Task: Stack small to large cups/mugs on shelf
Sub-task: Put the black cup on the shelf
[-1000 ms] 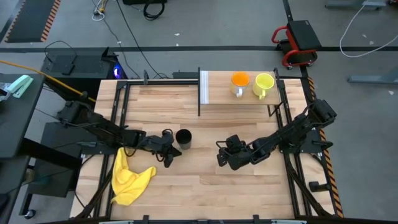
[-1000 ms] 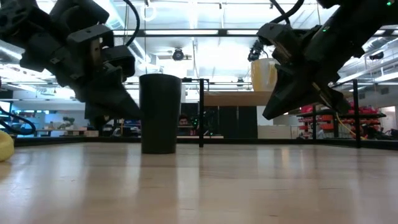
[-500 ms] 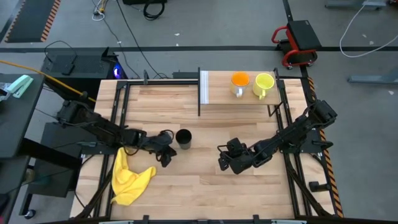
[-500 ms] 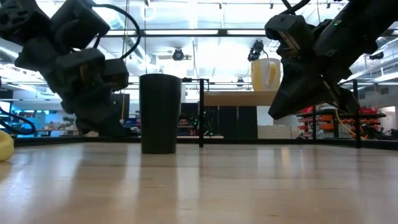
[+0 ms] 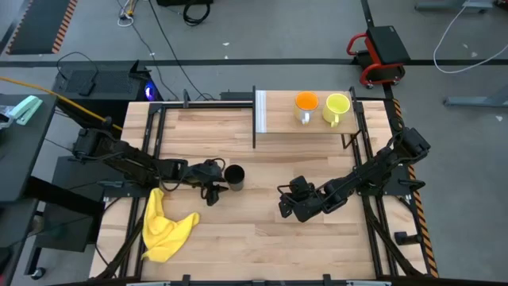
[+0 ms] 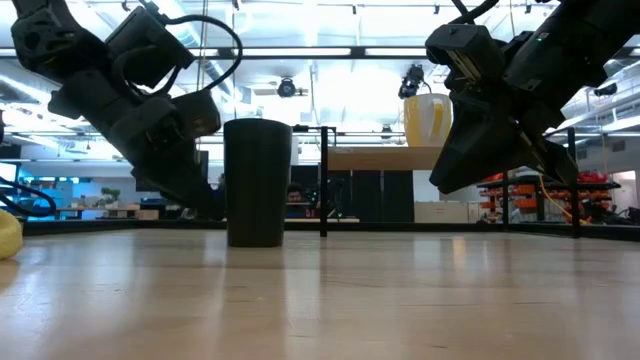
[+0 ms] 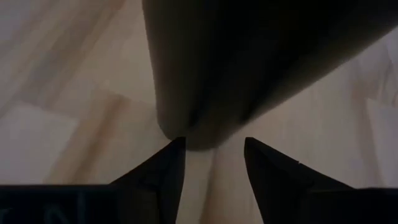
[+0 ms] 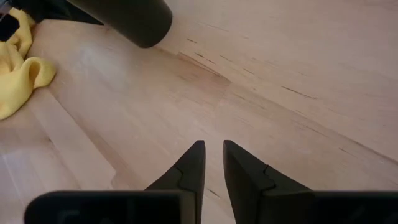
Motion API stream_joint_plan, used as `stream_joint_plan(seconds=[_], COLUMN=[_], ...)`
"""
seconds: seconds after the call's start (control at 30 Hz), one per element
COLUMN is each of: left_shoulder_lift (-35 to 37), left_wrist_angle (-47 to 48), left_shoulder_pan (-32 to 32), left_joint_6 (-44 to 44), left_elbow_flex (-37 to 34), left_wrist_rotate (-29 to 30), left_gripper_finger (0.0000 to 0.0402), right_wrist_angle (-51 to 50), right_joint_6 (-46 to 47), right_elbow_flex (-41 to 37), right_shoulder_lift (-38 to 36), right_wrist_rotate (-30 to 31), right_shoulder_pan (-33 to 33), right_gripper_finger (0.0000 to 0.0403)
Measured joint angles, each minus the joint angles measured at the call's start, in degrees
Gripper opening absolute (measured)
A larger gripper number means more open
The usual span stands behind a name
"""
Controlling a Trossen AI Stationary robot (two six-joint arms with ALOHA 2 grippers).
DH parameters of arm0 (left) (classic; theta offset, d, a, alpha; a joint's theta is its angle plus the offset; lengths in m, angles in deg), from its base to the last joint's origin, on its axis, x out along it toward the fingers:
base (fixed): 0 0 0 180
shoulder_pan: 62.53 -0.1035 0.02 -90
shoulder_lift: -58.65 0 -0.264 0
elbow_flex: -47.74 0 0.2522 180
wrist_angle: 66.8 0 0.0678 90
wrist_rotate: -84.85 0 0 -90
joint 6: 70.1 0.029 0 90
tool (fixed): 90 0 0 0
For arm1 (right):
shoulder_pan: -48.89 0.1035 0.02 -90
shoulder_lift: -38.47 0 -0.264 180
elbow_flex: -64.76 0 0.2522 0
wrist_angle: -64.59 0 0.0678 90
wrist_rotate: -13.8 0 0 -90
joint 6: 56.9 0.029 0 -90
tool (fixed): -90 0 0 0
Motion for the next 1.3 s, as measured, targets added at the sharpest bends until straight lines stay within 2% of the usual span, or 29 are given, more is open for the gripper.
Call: stream_joint_plan(seconds=[0.27, 0.8, 1.0, 1.3], left_shoulder_lift=[0.0, -0.1, -5.5, -17.1], left_wrist_angle=[-1.9, -1.9, -1.9, -0.2], left_shoulder_pan=[-0.2, -3.6, -3.6, -3.6], left_joint_6=[11.0, 13.3, 14.3, 16.3], left_elbow_flex=[0.0, 3.9, 7.7, 18.2], left_wrist_rotate=[-0.9, -1.9, -4.2, -5.1], left_gripper_finger=[0.0182, 0.0201, 0.0201, 0.02], right_wrist_angle=[-0.2, -0.2, -0.3, -0.5], right_joint_6=[-1.9, -6.0, -7.1, -7.0], right_elbow_flex=[0.0, 0.0, 0.0, 0.0], right_shoulder_lift=[0.0, 0.0, 0.0, -0.2], right_wrist_rotate=[0.0, -0.8, -0.8, -1.8], right_shoulder_pan=[-0.4, -5.4, -5.5, -5.2], right_gripper_finger=[0.0065, 0.0068, 0.0068, 0.0068])
